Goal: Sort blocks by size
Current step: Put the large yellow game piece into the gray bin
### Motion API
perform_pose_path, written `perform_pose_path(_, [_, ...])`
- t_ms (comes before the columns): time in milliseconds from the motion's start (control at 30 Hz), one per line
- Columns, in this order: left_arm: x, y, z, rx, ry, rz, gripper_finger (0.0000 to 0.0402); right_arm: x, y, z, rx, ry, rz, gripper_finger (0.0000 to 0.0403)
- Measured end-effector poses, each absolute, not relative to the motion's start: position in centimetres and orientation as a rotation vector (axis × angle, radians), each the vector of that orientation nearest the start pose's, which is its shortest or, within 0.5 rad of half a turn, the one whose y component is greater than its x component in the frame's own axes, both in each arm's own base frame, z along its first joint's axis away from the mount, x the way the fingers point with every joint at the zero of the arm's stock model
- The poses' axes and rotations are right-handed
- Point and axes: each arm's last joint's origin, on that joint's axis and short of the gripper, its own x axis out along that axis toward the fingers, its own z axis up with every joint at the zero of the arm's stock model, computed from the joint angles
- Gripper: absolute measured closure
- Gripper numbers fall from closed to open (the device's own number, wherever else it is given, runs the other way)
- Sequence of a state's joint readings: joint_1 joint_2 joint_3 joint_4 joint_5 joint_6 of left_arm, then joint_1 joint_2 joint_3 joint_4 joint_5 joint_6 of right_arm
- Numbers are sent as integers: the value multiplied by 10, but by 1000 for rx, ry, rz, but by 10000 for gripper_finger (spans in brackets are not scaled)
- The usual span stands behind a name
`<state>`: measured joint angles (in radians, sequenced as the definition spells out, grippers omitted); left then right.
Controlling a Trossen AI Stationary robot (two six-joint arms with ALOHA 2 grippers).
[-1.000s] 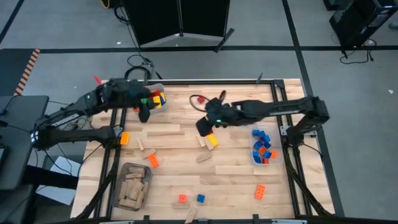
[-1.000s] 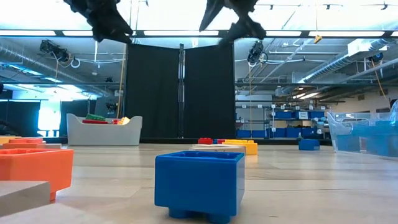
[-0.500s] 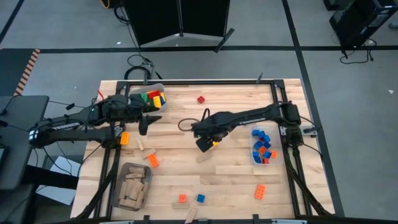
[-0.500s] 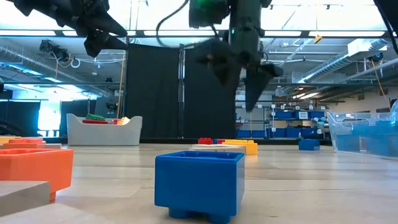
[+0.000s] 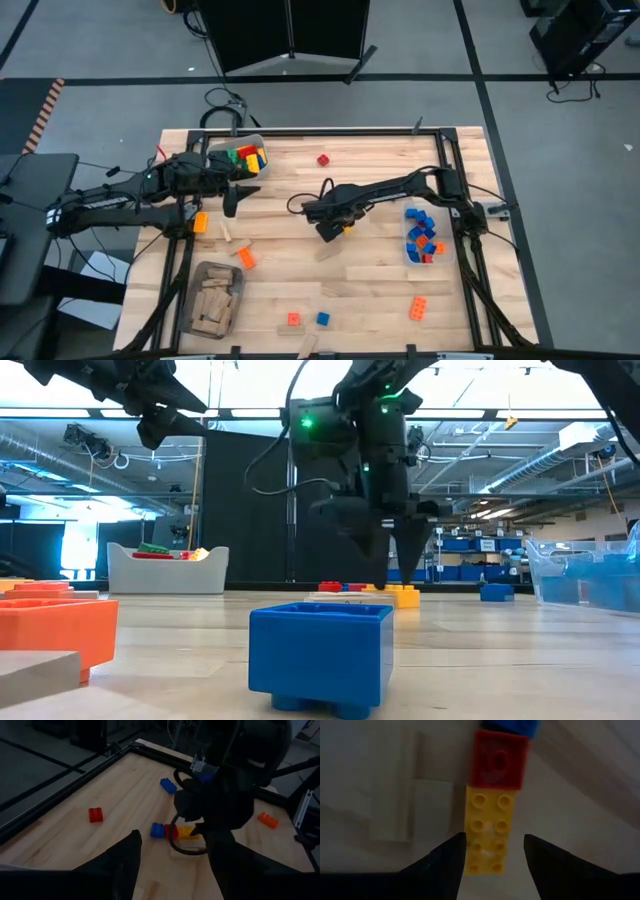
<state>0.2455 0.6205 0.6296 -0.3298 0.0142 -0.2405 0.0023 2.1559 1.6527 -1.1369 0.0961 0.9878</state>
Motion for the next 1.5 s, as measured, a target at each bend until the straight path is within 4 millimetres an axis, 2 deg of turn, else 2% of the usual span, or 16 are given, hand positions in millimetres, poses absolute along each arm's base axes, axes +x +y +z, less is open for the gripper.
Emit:
perform_pose_path(100, [137,34,289,-281,291,256,172,400,-3,162,652,1454,-912,197])
perform_pose_path(300, [137,34,289,-282,293,253,172,395,2,182,655,1385,-935,208])
perform_pose_path(400, [137,34,289,-282,294,252,172,395,3,183,671,1386,-916,207])
perform_pose_path(567, [137,33,288,-283,294,250,172,396,4,174,684,1392,-902,196])
perform_pose_path(767, [137,33,289,-290,293,251,172,389,3,161,676,1422,-914,164])
perform_pose_path(933, [137,33,289,-315,290,255,172,380,14,153,578,1445,-880,147])
perform_pose_path(1100, [137,33,289,-334,288,258,172,380,23,149,596,1324,-777,148])
perform_pose_path(1333, [138,34,289,-358,277,261,172,370,18,134,609,1323,-779,155])
perform_pose_path(1500, [138,34,291,-360,258,258,172,373,18,135,608,1291,-751,159])
